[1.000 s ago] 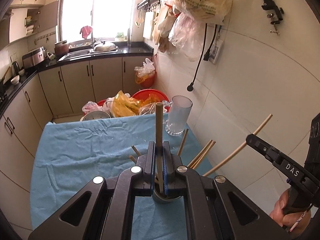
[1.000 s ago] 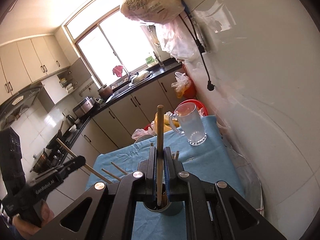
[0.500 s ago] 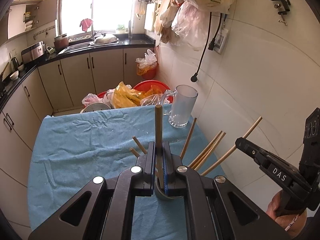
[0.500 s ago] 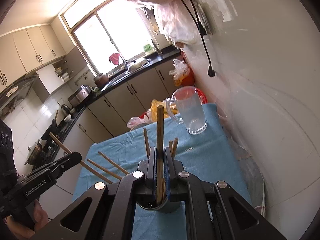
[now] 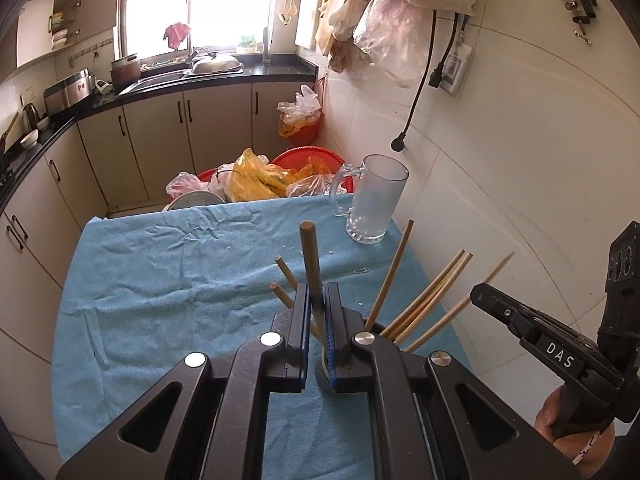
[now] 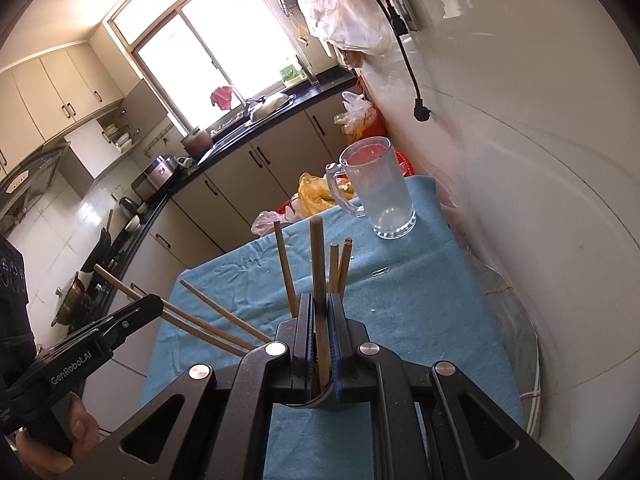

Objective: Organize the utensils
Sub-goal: 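Open the left tool to drop its chopstick into the cup while the right tool drops its own, then move both tools back over the last chopsticks on the towel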

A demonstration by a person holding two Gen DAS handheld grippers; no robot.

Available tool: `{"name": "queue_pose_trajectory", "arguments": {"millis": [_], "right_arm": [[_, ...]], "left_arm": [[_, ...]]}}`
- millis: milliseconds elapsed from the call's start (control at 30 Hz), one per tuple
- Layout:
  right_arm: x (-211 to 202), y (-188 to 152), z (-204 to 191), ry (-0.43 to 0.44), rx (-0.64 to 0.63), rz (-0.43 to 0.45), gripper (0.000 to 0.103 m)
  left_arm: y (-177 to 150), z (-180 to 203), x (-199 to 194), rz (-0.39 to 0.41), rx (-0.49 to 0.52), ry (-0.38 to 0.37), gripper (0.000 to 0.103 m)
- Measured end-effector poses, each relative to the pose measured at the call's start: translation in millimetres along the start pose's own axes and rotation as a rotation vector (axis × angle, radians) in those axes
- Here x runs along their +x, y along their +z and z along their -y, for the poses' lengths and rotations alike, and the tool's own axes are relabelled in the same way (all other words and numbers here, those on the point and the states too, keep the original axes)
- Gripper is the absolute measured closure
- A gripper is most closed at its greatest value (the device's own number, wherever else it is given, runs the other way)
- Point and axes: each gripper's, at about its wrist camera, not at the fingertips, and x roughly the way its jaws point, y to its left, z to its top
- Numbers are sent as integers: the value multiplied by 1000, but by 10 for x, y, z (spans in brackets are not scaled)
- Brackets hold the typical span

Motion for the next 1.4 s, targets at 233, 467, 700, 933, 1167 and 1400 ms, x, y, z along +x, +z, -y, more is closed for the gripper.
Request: {"name": "queue_pose_trajectory", "arguments": {"millis": [233, 467, 700, 933, 1167, 1400], "right_arm": [[-58, 16, -19, -16, -8, 12, 94], [-216, -8, -19, -15, 12, 21, 92], [-400, -66, 54, -19, 56, 32, 77], [-455, -168, 54, -21, 67, 12, 75], [-437, -294, -106, 1, 44, -20, 75], [-313, -515, -289, 15, 13, -86, 68]], "left_arm": [[14, -15, -12, 5, -4, -6, 95], [61, -30, -149, 39, -9, -8, 84], [76, -65, -357, 74, -25, -20, 82], [46, -241, -624, 121, -61, -11, 80], [-102, -629, -844, 136, -140, 33, 76], [-401, -1062, -871, 91, -215, 79, 76]]}}
